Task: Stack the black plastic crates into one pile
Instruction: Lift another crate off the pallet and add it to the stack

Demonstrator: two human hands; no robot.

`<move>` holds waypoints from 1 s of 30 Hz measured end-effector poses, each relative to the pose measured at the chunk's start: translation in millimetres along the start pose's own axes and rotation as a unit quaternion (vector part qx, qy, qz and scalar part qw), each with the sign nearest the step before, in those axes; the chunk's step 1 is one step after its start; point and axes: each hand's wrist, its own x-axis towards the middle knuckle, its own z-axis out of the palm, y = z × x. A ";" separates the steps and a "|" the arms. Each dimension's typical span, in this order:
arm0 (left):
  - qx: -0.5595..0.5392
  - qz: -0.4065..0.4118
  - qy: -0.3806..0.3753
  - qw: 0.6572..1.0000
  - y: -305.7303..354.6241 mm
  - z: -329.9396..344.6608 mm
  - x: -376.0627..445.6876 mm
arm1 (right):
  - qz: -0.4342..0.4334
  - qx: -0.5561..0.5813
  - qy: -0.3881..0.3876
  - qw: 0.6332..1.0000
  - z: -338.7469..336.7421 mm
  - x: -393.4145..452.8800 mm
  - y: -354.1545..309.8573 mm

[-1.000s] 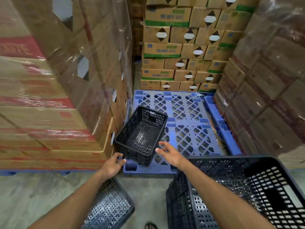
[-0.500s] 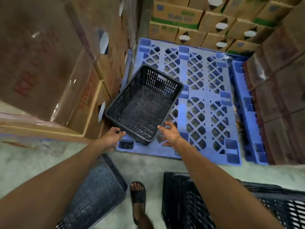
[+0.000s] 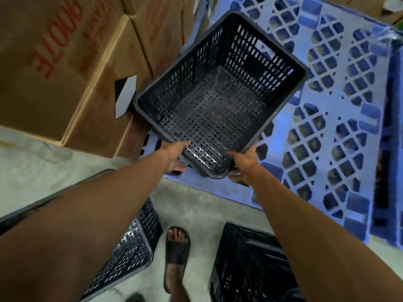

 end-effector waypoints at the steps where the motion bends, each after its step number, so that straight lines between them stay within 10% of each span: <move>1: -0.013 -0.006 -0.011 1.000 -0.4 2.8 4.1 | -0.007 -0.005 -0.003 1.000 0.3 3.6 3.9; 11: -0.156 -0.010 -0.065 0.986 -0.9 2.7 -61.2 | -0.038 0.037 0.014 0.999 -22.7 -51.7 -5.4; 22: -0.122 0.109 -0.062 0.985 -0.5 -8.9 -286.6 | -0.106 -0.164 0.031 0.980 -103.4 -282.1 -77.1; 30: -0.069 0.222 -0.119 0.965 -16.7 -34.7 -467.3 | -0.246 -0.041 0.111 0.962 -162.3 -457.5 -83.2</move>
